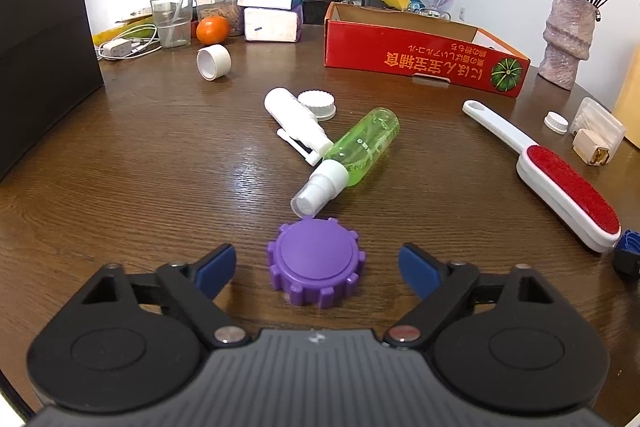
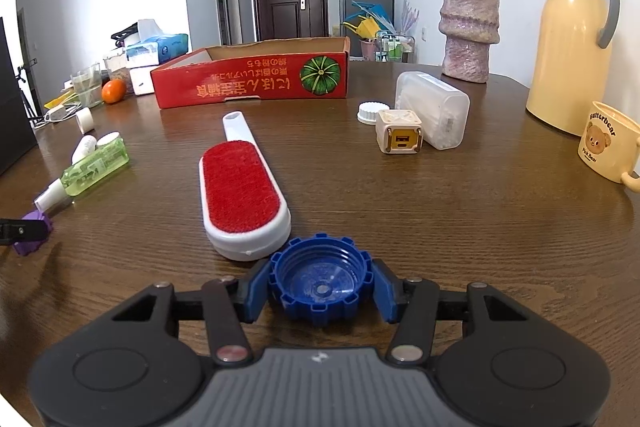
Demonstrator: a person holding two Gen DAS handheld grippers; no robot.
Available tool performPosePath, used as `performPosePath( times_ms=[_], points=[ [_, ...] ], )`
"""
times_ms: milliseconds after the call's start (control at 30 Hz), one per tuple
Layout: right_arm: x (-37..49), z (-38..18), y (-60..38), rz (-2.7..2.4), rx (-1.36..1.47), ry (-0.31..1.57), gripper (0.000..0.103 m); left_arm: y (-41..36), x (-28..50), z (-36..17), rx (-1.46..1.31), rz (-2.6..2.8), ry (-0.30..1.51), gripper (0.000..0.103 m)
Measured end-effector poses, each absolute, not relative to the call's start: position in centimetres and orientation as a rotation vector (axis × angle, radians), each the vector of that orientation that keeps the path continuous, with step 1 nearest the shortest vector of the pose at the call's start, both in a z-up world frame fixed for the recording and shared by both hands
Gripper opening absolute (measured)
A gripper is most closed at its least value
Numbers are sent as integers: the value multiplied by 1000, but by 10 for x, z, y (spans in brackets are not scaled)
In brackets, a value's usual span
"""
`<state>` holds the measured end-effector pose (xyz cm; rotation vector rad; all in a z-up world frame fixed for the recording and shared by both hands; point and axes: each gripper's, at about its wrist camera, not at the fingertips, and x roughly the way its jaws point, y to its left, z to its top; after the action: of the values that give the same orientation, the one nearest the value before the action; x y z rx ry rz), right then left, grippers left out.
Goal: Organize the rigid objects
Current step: 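Close the left gripper on the purple cap while the right gripper grasps the blue cap, then carry the purple and blue caps with both grippers over the cardboard box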
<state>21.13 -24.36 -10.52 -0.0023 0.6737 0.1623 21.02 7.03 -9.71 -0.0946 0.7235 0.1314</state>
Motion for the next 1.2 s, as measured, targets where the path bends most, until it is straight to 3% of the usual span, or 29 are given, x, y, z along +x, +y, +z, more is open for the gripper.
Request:
performPosePath(
  times_ms=[267,1200],
  points=[
    [214,-105,-244,161,-1,674,52,67,212,-101,-78,119,715,56],
    [226,-68,-236,186,22,586,52,66,212,-59,-110,71,639,56]
  ],
)
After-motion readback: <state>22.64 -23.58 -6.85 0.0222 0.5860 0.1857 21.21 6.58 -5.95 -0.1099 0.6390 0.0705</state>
